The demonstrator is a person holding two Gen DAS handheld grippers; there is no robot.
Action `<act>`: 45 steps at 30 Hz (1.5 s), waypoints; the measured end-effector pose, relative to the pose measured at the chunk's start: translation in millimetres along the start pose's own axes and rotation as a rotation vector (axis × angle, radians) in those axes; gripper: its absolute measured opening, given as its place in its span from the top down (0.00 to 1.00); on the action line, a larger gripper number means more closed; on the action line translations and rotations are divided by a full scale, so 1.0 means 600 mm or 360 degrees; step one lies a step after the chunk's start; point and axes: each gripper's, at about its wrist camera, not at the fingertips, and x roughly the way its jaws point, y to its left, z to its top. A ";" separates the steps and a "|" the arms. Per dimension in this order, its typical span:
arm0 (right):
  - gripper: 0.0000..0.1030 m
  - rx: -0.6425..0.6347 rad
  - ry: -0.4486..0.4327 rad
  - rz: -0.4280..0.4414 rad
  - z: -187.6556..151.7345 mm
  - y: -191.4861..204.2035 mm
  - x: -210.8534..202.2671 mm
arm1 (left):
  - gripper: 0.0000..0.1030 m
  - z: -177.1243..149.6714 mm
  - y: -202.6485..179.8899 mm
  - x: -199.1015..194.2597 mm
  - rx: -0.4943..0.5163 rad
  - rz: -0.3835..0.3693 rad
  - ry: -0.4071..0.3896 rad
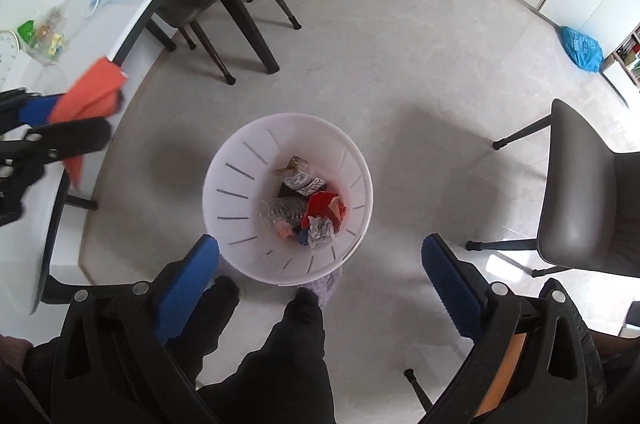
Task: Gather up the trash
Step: 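Carry the red paper and snack wrapper to the white bin and release both, then grasp the yellow paper with the left tool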
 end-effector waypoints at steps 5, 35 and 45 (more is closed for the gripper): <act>0.02 -0.0002 0.0002 -0.0042 -0.002 -0.016 0.002 | 0.52 0.004 -0.015 0.066 0.0030 -0.0098 0.0047; 0.02 -0.0093 -0.0004 0.0027 0.019 -0.035 0.033 | 0.13 0.006 0.018 0.045 -0.0230 0.0091 0.0059; 0.02 -0.0415 -0.0216 0.0250 0.135 0.103 -0.052 | 0.13 -0.077 0.268 -0.169 -0.0971 0.0500 -0.0302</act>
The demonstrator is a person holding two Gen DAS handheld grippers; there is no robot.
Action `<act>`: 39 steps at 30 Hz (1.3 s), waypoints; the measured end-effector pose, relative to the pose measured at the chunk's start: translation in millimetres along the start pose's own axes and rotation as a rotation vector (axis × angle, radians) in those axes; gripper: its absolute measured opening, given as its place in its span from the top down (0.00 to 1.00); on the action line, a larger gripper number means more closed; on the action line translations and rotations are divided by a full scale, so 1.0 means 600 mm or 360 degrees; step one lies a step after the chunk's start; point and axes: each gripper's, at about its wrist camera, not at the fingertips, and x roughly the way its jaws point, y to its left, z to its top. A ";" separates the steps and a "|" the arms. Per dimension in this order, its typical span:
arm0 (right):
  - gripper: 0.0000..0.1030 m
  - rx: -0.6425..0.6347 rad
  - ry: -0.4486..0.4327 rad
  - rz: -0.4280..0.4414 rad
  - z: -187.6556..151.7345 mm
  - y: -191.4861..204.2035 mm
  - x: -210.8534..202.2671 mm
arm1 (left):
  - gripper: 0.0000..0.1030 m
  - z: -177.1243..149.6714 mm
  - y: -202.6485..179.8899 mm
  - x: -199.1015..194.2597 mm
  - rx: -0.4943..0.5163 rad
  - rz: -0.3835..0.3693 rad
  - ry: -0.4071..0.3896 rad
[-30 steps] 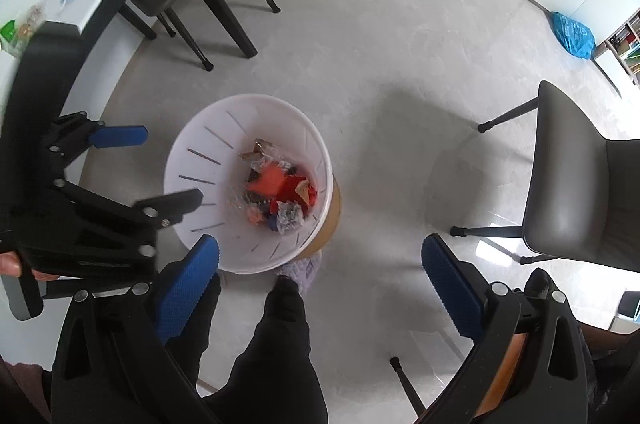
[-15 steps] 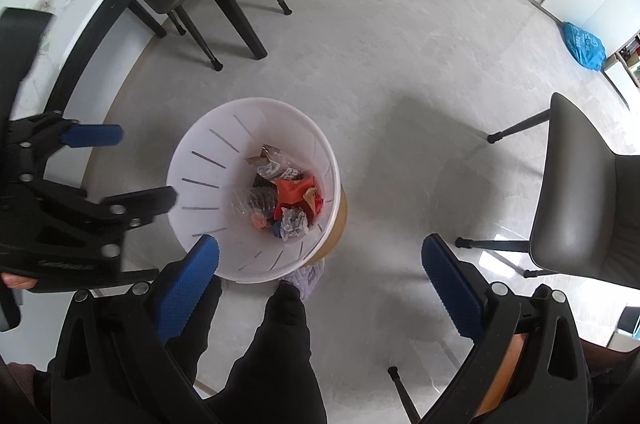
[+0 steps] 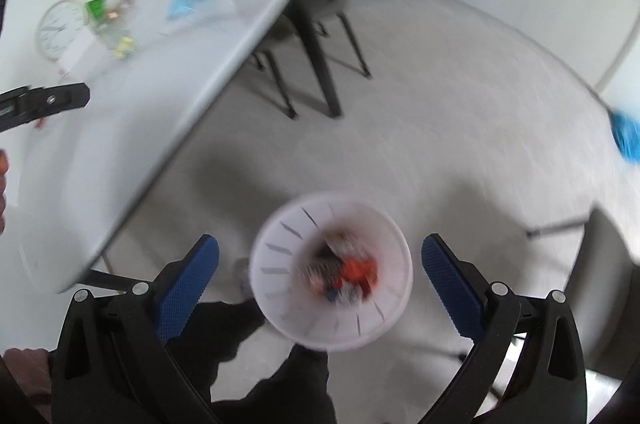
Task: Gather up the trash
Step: 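Grasp the yellow paper with the left tool, then grasp the blue face mask with the right tool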
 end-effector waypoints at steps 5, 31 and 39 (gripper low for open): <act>0.02 -0.0154 -0.0076 0.0034 0.095 0.074 0.004 | 0.13 0.063 0.137 0.029 -0.0076 0.0135 -0.0008; 0.02 -0.0061 -0.0088 0.0080 0.374 0.312 0.134 | 0.65 0.217 0.312 0.272 -0.0274 -0.0004 0.0121; 0.02 -0.0765 0.0134 0.0140 0.487 0.369 0.165 | 0.65 0.170 0.351 0.219 -0.0444 -0.0043 0.0100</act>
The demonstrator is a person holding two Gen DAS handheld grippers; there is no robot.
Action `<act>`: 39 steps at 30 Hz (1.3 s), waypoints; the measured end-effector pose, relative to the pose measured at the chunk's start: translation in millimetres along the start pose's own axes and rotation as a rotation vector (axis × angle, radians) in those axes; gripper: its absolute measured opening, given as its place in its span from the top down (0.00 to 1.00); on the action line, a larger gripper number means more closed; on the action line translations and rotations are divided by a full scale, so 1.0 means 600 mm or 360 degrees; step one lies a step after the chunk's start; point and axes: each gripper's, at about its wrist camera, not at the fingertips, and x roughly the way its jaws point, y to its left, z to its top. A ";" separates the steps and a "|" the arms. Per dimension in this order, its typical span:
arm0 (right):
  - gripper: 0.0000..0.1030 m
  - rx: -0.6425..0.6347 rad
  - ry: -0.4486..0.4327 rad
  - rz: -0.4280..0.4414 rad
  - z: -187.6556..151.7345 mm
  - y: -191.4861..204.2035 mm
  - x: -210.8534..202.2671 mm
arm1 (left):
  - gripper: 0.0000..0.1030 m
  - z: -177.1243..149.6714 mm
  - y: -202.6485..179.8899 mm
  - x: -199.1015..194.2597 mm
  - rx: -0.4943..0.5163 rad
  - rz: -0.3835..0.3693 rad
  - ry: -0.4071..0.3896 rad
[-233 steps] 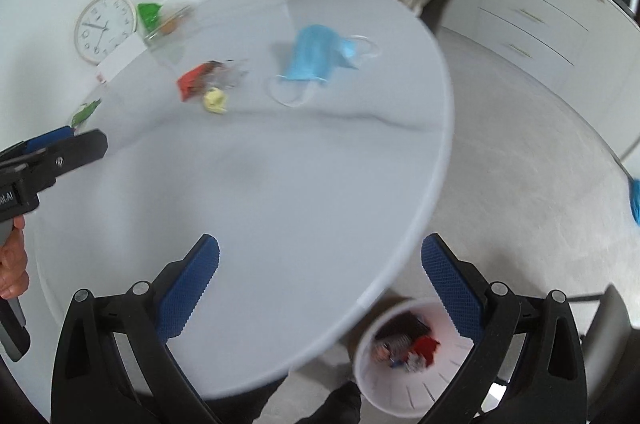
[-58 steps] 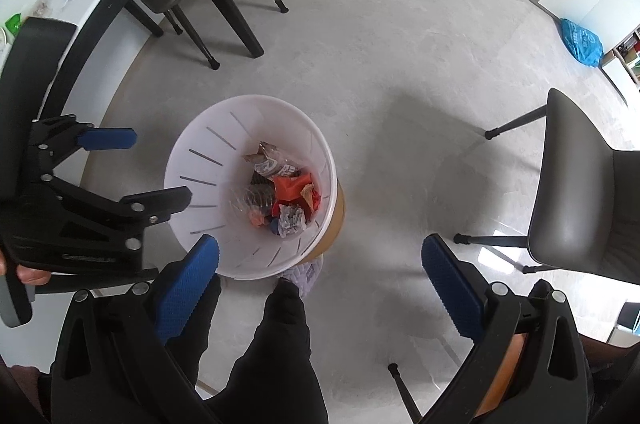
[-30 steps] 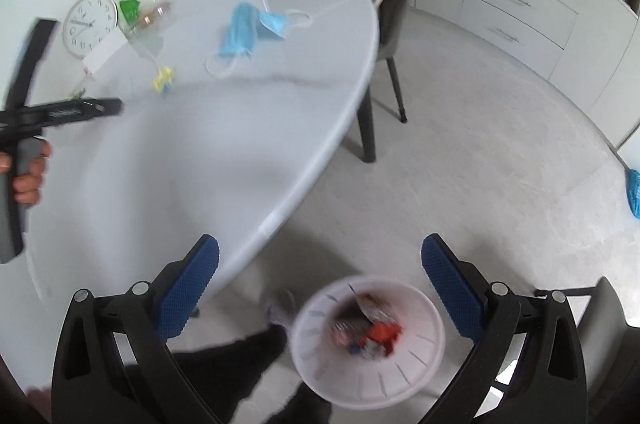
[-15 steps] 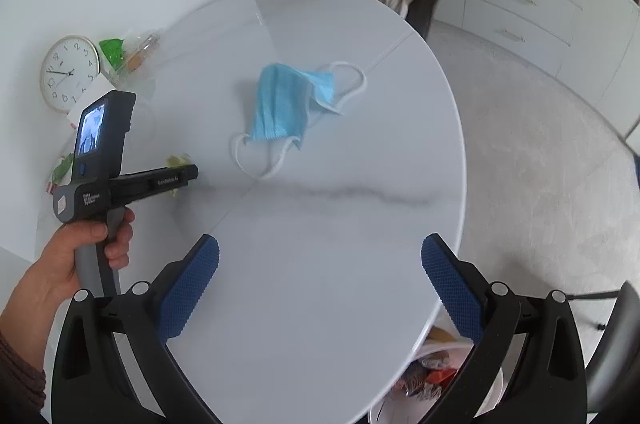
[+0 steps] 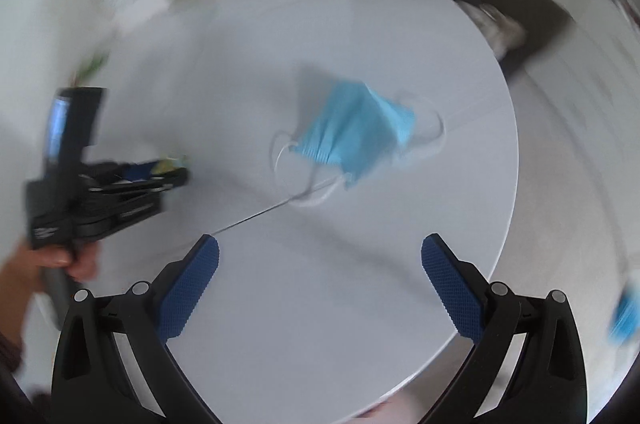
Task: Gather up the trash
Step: 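Grasp the blue face mask with the right tool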
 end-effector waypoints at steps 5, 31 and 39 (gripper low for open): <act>0.02 -0.0430 0.0358 0.0052 0.111 0.002 0.072 | 0.65 -0.013 0.033 -0.015 -0.0118 -0.0026 -0.0009; 0.89 -0.0005 0.0329 0.0089 0.146 0.016 0.152 | 0.65 0.017 0.021 -0.019 -0.0160 0.0009 0.0012; 0.89 0.0149 0.0026 0.0253 -0.011 0.064 -0.012 | 0.65 -0.043 -0.041 -0.125 0.0098 -0.0027 -0.0075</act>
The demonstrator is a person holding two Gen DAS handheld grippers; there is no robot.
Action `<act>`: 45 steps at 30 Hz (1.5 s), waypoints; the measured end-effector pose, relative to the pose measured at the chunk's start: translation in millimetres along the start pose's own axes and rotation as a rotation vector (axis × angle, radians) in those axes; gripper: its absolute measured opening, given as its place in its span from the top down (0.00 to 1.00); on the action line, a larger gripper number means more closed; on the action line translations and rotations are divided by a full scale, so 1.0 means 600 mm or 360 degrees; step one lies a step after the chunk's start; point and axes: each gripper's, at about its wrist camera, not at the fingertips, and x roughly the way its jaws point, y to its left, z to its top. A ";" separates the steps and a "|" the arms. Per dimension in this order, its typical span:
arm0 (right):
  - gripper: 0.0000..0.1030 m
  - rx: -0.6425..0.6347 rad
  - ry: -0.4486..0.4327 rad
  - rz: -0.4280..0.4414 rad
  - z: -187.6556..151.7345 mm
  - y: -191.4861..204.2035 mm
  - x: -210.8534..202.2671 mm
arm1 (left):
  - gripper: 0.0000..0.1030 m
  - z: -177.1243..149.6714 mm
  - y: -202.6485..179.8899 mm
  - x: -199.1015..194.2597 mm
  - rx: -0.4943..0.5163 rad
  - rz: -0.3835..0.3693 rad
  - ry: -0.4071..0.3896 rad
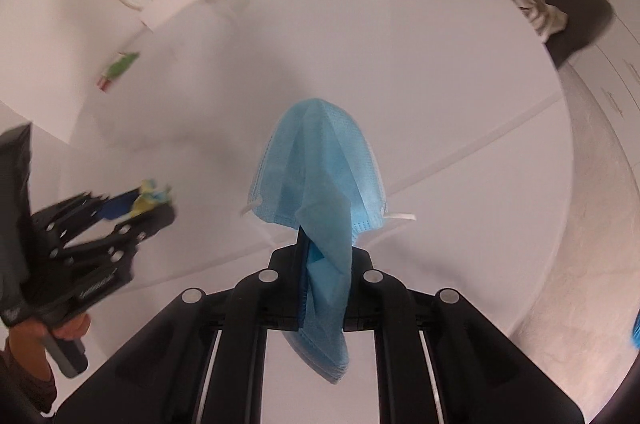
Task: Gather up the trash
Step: 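Grasp the blue face mask with the right tool, then drop the yellow paper and blue mask into the white bin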
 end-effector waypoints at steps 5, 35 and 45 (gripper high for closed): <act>0.89 0.0031 -0.0136 -0.0017 -0.130 0.008 -0.092 | 0.65 -0.061 -0.063 -0.050 0.0157 0.0000 -0.0016; 0.88 0.0570 -0.0403 -0.0125 -0.578 -0.161 -0.305 | 0.65 -0.318 -0.474 -0.105 0.0960 -0.0233 0.0083; 0.87 0.0911 -0.0226 -0.0273 -0.720 -0.236 -0.262 | 0.64 -0.436 -0.567 0.130 0.1351 -0.0484 0.0498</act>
